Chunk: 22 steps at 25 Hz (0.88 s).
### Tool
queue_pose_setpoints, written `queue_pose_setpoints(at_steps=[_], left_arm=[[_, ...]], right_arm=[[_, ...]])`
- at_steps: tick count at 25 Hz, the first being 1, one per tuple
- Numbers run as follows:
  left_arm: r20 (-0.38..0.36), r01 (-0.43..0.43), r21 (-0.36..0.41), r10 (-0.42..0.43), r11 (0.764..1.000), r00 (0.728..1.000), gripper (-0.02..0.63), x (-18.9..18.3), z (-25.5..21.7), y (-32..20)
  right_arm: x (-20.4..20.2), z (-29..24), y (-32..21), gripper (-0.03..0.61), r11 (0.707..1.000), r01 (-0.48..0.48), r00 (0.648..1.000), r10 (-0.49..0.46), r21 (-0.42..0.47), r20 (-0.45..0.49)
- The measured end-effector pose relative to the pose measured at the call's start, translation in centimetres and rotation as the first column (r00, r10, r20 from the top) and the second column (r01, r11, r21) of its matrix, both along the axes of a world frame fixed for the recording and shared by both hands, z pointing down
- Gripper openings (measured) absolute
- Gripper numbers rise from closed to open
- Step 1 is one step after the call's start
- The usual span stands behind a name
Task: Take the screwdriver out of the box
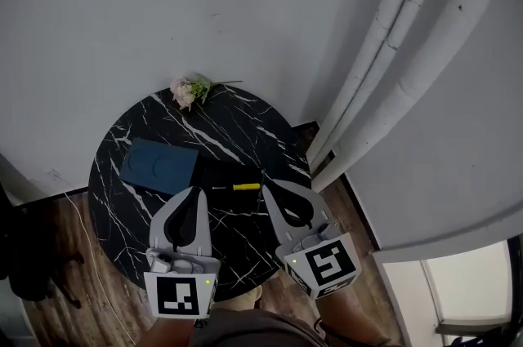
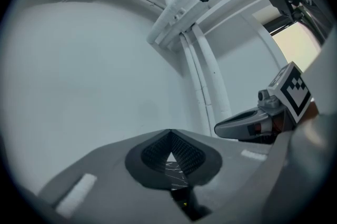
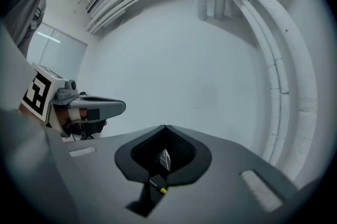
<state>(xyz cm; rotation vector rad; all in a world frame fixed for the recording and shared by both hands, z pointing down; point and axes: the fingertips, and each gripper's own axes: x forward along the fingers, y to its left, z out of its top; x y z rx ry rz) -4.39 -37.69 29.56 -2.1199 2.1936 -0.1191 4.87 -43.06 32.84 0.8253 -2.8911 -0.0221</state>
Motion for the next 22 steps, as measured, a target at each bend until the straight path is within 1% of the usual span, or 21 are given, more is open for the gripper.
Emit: queue_pose_setpoints(at_steps=[3,7,9,13,17,22], left_arm=[[-0.003,0.018,0.0,-0.018,1.0,1.0,0.001,-1.2,0.0,-1.6],[-0.018,0.051,-0.015,-0.051,0.999,0.999,0.0,-2.7,0.5,-3.1],[-0.026,0.069,-0.028,-0.069,0.997,0.997,0.0,-3.4,1.0,-3.6],[-0.062,0.108,-0.057,-0.112,0.993,0.992,0.0,-5.6,2.7,-4.6],[-0.076,0.124,-0.101,-0.132,0.987,0.988,0.0,-7.5,5.2,-5.7],[-0.128,0.149,-0.134,-0.166,0.98,0.978,0.0,-8.4,6.6,-6.5]], right_arm=[[-1.5,0.2,-1.4,0.028,0.999,0.042,0.999,-0.042,-0.002,-0.017],[-3.8,0.7,-2.8,0.035,0.992,0.127,0.991,-0.127,0.004,-0.035],[-4.7,1.7,-3.3,0.04,0.986,0.167,0.984,-0.167,-0.011,-0.065],[-6.6,4.7,-4.5,0.053,0.973,0.222,0.965,-0.229,-0.066,-0.13],[-8.7,7.3,-5.6,0.066,0.953,0.29,0.943,-0.3,-0.085,-0.145],[-9.4,9.2,-5.4,0.074,0.925,0.36,0.903,-0.379,-0.124,-0.202]])
